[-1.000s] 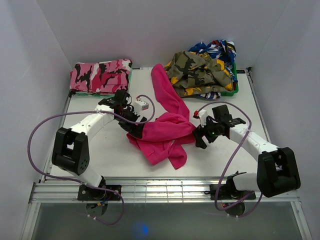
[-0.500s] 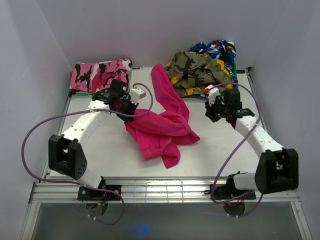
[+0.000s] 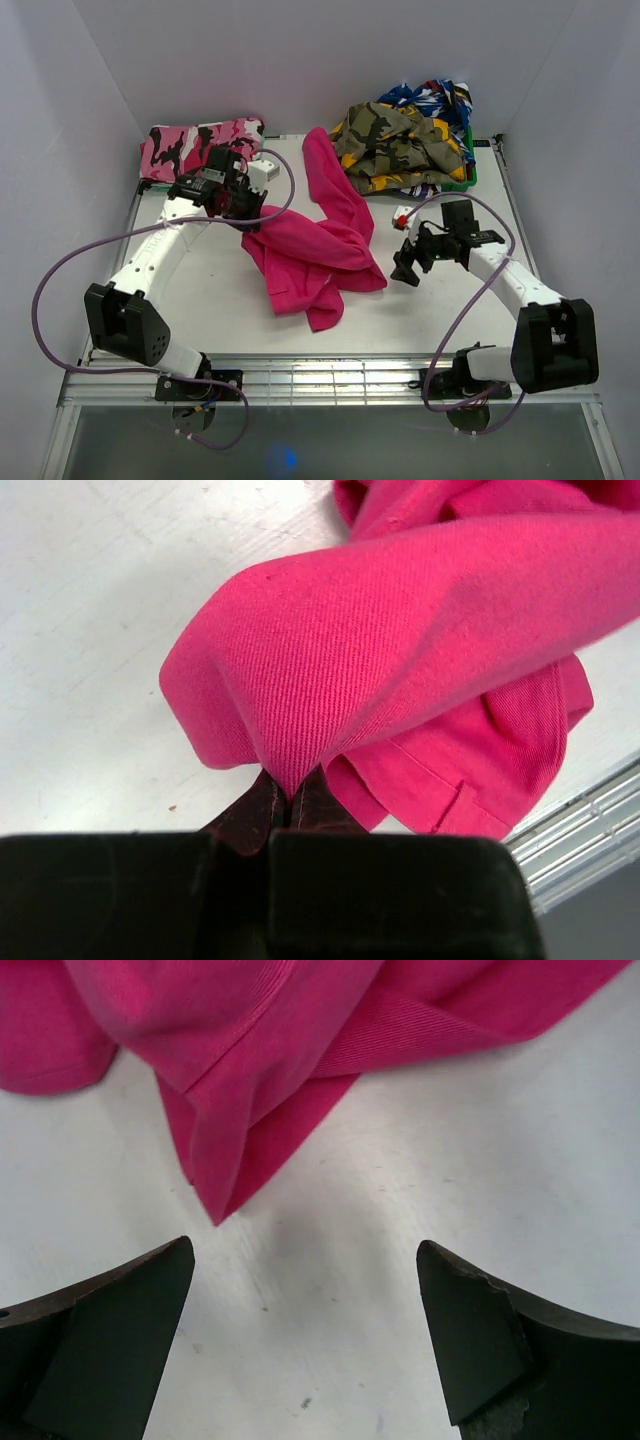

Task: Fold and stack the trousers
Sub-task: Move the trousers to the center of the board, then flatten the trousers out

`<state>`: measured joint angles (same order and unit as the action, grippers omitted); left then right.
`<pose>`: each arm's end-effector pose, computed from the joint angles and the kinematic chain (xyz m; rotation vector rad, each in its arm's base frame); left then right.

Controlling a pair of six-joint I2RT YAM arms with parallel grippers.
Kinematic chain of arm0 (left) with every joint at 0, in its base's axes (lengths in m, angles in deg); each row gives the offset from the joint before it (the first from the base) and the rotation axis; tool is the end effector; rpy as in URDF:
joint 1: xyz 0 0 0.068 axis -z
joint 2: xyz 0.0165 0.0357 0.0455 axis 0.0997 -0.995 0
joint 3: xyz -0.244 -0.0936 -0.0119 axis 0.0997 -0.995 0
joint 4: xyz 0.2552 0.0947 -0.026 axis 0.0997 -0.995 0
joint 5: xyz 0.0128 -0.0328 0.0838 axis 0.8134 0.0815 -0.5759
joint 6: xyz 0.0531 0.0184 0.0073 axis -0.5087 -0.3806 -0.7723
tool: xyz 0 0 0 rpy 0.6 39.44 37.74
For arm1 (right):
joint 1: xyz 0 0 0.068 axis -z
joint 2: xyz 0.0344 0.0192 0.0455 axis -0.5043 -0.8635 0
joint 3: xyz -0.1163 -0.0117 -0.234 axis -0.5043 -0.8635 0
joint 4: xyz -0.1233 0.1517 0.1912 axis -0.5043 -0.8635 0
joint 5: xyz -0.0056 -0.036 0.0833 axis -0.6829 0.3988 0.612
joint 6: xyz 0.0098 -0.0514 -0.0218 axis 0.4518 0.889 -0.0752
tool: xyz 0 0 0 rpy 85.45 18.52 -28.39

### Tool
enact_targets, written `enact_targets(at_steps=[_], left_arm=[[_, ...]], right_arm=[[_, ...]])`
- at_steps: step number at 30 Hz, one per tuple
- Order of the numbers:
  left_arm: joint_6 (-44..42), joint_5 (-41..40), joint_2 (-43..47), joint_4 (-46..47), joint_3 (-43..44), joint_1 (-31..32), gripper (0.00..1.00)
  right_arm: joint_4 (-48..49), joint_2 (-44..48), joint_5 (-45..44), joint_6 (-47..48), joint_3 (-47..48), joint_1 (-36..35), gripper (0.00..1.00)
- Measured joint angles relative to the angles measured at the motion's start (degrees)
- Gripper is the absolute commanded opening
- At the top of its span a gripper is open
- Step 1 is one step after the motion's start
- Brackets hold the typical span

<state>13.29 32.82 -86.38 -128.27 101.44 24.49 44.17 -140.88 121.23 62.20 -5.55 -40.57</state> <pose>0.2926 -0.1094 0.3119 0.7783 2.4642 -0.3499 0.2632 0.0719 0.2155 -1.2568 1.9003 0.4885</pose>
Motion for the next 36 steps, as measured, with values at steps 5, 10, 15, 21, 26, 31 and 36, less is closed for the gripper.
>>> enact_targets(at_steps=[5,10,15,21,26,31,36], left_arm=[[3.1,-3.3,-1.9,-0.5,5.3,-4.1,0.00],[3.5,-14.1,-0.1,2.3,7.4,-6.4,0.00],[-1.0,-17.1,4.5,4.9,9.4,-6.1,0.00],[-8.5,-10.1,5.3,8.7,14.9,7.9,0.02],[-20.5,-11.5,-3.8,14.2,7.4,39.1,0.12],[-24.2,-13.1,-18.4,12.9,-3.7,53.7,0.84],[-19.0,-13.0,-14.4,10.1,-0.4,44.3,0.93]], right_arm=[[3.4,-5.0,1.6,-2.7,-2.4,-6.3,0.99],[9.2,-7.3,1.9,-10.0,-1.1,-13.1,1.00],[10.2,-8.7,3.4,-19.4,4.8,-7.6,1.00],[5.7,-7.9,8.5,-23.8,13.3,13.5,1.00],[-5.9,-7.8,10.3,-19.3,19.3,24.9,1.00],[-16.0,-7.8,10.7,-14.4,21.6,27.2,1.00],[-18.8,-8.3,11.0,-14.3,21.8,25.2,1.00]])
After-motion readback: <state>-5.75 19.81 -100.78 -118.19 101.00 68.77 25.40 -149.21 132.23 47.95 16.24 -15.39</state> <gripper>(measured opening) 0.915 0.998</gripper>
